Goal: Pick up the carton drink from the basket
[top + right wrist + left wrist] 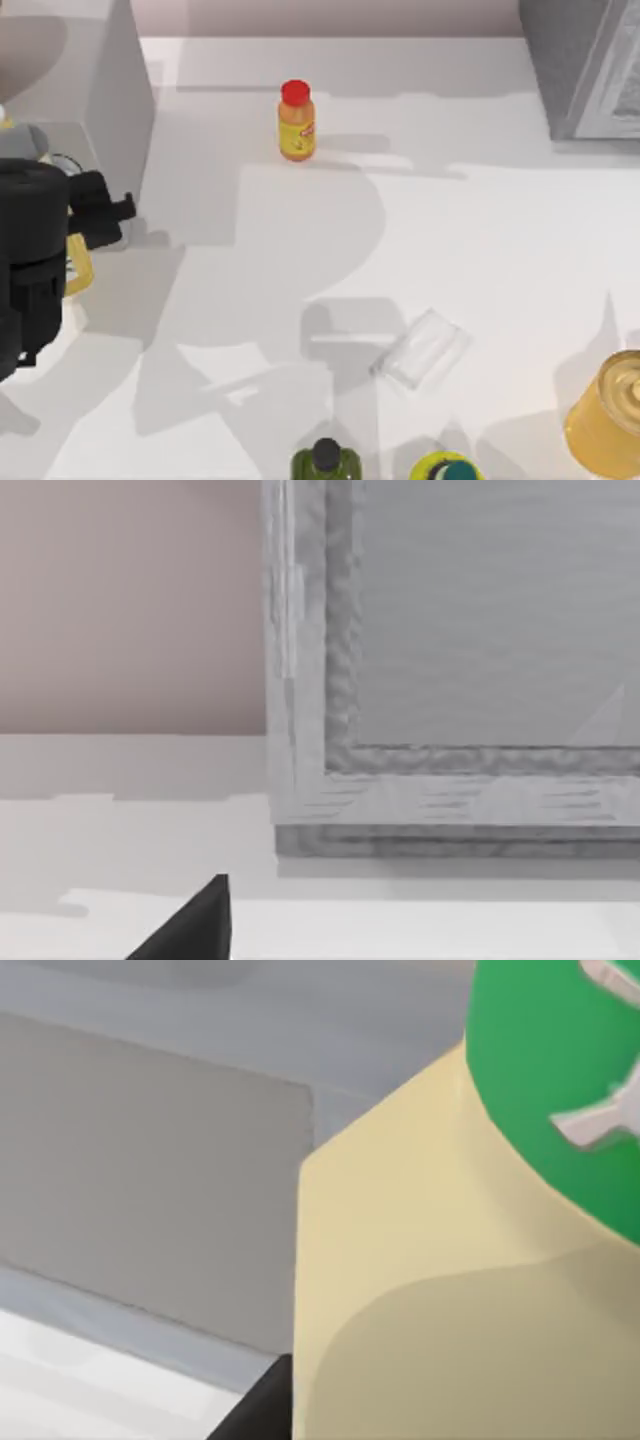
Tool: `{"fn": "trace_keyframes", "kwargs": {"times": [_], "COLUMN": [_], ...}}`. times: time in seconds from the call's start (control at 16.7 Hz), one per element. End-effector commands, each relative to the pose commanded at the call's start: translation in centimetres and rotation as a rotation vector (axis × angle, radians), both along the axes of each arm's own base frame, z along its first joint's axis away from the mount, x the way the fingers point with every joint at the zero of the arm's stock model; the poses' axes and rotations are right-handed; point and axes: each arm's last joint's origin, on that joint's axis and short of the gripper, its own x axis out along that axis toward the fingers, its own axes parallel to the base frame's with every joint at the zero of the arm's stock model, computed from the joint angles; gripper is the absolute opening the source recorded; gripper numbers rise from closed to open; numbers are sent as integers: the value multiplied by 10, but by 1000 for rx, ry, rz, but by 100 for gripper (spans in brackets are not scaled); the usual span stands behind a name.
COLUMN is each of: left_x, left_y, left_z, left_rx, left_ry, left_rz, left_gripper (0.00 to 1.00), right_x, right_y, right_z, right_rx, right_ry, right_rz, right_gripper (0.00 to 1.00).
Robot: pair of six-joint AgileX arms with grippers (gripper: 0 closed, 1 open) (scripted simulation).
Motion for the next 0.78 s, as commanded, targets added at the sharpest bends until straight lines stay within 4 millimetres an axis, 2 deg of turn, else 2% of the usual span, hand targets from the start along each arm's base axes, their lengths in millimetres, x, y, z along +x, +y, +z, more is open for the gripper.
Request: {"fn": "trace_keyframes", "kwargs": {"times": [0.42,0.78], "left_x": [0,0], "left_y": [0,0], "left_z": [0,0], "left_rx": [0,0], "left_ry": [0,0], "left_rz": [0,0], "left_gripper": [98,100], "right_x": [0,0], "right_y": [0,0], "right_z": [0,0], "right_rx": [0,0], "right_ry": [0,0], "right_rz": [0,0], "right_gripper": [100,100]}}
